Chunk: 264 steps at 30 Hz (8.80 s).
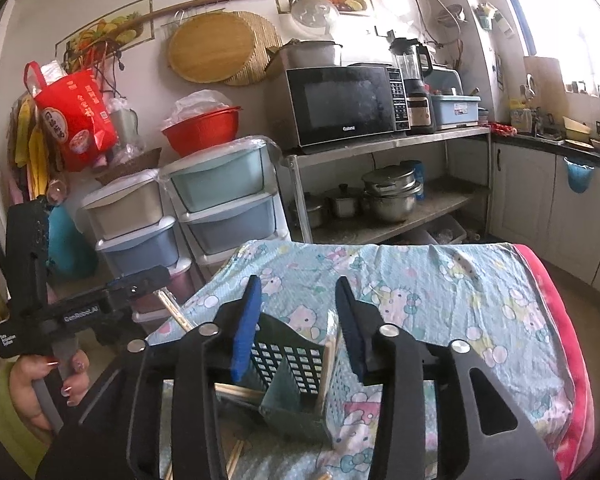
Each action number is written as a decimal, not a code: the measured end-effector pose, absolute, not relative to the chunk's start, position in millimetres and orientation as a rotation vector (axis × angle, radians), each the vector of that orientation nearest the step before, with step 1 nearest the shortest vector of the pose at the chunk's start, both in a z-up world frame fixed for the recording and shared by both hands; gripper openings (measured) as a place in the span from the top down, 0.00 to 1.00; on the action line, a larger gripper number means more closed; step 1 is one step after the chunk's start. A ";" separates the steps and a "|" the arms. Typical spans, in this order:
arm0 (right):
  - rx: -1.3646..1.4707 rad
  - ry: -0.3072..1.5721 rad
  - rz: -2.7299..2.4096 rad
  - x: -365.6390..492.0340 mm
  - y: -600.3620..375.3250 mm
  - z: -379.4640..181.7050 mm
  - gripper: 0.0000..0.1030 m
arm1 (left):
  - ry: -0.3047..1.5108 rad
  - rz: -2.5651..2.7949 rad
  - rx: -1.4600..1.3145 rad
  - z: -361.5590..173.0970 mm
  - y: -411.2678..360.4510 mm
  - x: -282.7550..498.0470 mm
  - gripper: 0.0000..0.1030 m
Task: Organize utensils
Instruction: 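Open the right tool releasing its chopstick while the left tool opens too, then withdraw both open tools from the caddy back over the chopstick pile, then lower both tools onto wooden chopsticks in the pile and close them, then lift the held chopsticks with both tools up above the green caddy, then lower the chopsticks with both tools into the caddy compartments, then open both tools releasing the chopsticks into the caddy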
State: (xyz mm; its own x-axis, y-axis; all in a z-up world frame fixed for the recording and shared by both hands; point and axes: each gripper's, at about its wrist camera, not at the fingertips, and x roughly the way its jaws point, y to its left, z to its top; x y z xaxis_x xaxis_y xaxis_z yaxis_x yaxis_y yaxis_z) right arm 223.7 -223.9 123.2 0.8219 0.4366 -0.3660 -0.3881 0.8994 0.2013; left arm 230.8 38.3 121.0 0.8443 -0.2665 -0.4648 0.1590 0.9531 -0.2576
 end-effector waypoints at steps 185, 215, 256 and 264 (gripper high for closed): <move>0.038 0.404 0.593 132.7 -221.9 127.1 0.98 | 0.525 -0.329 -0.225 111.2 19.9 150.6 0.97; 0.044 0.221 0.605 141.7 -208.0 190.9 0.98 | 0.330 -0.327 -0.215 197.6 33.4 164.2 0.98; 0.105 0.255 0.465 242.0 -205.3 185.6 0.98 | 0.374 -0.307 -0.252 179.5 18.5 227.8 0.98; 0.113 0.294 0.469 247.7 -202.6 172.7 0.97 | 0.413 -0.306 -0.264 160.8 18.6 234.9 0.98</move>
State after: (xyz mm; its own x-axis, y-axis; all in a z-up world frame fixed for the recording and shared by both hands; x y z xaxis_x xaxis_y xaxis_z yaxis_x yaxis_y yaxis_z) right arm 247.7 -202.6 172.7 0.8508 0.4610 -0.2524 -0.4285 0.8865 0.1746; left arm 234.9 18.6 160.8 0.8716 -0.3421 -0.3512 0.2363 0.9207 -0.3106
